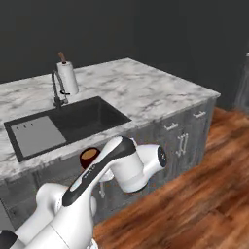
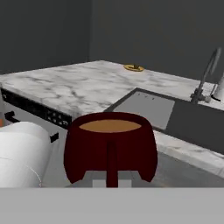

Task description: Pick up the brewed coffee from the coffee machine and place it next to the breakfast plate on the dining counter.

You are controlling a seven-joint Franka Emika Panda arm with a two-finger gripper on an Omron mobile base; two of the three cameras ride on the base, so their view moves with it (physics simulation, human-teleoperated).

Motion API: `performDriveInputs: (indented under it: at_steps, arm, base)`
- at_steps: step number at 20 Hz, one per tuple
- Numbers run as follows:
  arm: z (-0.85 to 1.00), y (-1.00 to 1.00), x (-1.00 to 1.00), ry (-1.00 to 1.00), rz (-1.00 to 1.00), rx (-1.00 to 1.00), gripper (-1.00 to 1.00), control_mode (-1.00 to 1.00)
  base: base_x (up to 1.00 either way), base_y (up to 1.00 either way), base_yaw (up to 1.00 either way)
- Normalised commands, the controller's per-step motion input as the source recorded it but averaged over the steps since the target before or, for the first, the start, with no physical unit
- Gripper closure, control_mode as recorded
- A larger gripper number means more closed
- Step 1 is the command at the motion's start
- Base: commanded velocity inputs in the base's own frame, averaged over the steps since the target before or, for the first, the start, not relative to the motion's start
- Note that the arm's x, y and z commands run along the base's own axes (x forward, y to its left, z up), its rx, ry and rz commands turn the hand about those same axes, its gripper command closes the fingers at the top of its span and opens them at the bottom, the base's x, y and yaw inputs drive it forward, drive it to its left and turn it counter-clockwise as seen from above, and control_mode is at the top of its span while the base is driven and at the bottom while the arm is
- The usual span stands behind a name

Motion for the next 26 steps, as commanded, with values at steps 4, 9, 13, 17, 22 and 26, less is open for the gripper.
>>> performDriveInputs:
  at_steps: [4,9,13,17,22,26]
  arm:
    - [0.00,0.00,0.00,0.00,0.00,0.00,1.00,1.00]
    - [0.00,0.00,0.00,0.00,0.00,0.00,1.00,1.00]
    - [0.00,0.00,0.00,0.00,0.00,0.00,1.00,1.00]
    - [0.00,0.00,0.00,0.00,0.00,0.00,1.00,1.00]
    - [0.00,0.00,0.00,0.00,0.00,0.00,1.00,1.00]
    - [0.00,0.00,0.00,0.00,0.00,0.00,1.00,1.00]
  base:
    - [0.00,0.24,0.92]
    - [0.00,0.54,0.86]
    - [0.00,0.83,0.78]
    - [0.00,1.00,0.66]
    - [0.02,1.00,0.55]
    - [0.24,1.00,0.42]
